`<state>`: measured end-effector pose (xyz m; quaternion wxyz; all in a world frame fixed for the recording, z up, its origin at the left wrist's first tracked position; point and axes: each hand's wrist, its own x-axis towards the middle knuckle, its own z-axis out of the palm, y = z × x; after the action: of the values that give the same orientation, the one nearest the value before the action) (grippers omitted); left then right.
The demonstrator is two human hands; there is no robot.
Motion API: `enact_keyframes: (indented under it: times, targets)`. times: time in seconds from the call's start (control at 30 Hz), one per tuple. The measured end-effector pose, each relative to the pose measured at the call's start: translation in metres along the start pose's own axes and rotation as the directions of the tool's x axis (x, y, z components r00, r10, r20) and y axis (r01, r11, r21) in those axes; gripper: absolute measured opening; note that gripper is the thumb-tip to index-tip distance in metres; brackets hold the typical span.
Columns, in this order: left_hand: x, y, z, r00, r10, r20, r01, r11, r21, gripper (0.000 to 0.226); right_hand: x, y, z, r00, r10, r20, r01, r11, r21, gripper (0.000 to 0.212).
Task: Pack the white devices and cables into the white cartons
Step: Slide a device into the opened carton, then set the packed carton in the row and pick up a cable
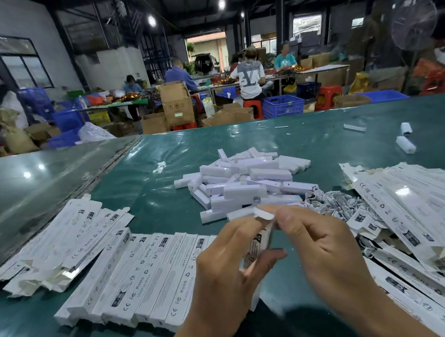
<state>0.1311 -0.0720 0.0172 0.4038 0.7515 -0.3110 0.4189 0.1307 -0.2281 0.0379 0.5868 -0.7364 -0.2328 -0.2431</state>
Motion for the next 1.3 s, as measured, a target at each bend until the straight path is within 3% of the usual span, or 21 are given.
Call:
enact_keyframes:
  times: [0.13,0.2,0.27,0.37,0.6,0.97,1.13,1.3]
  targets:
    - [-0.003,0.001,-0.002,0.999,0.034,0.007,-0.034,0.999,-0.009,0.028,0.002,-0.004,-0.004,1.000,-0.018,0.002,0.018,1.000,0.015,0.022]
    - [-0.004,0.002,-0.003,0.997,-0.070,-0.010,0.070,0.996,-0.046,0.036,0.004,-0.004,-0.007,1.000,-0.014,0.020,0.014,1.000,0.024,0.016]
    - [-0.005,0.003,-0.003,0.985,-0.171,-0.007,0.170,0.980,-0.100,0.052,0.004,-0.002,-0.009,0.998,-0.068,0.012,0.069,0.996,-0.062,0.019]
    - [-0.005,0.003,-0.004,0.982,-0.189,0.018,0.190,0.977,-0.099,0.054,0.004,0.000,-0.009,0.985,-0.171,0.009,0.169,0.959,-0.226,0.021]
    - [-0.004,0.000,-0.001,0.993,-0.107,0.046,0.108,0.994,-0.024,0.041,0.006,-0.002,-0.011,0.963,-0.270,-0.008,0.253,0.910,-0.328,0.027]
    - [-0.002,0.007,-0.006,0.989,-0.132,0.067,0.133,0.991,-0.010,0.048,0.002,-0.003,-0.007,0.935,-0.355,-0.003,0.325,0.860,-0.394,0.027]
    - [-0.002,0.005,-0.003,0.999,0.037,0.025,-0.040,0.992,0.122,0.047,0.001,0.000,-0.005,0.918,-0.394,0.047,0.369,0.803,-0.468,0.030]
    - [-0.003,0.002,-0.004,1.000,0.017,0.019,-0.019,0.992,0.126,0.043,0.000,0.001,-0.005,0.912,-0.397,0.103,0.393,0.775,-0.494,0.034]
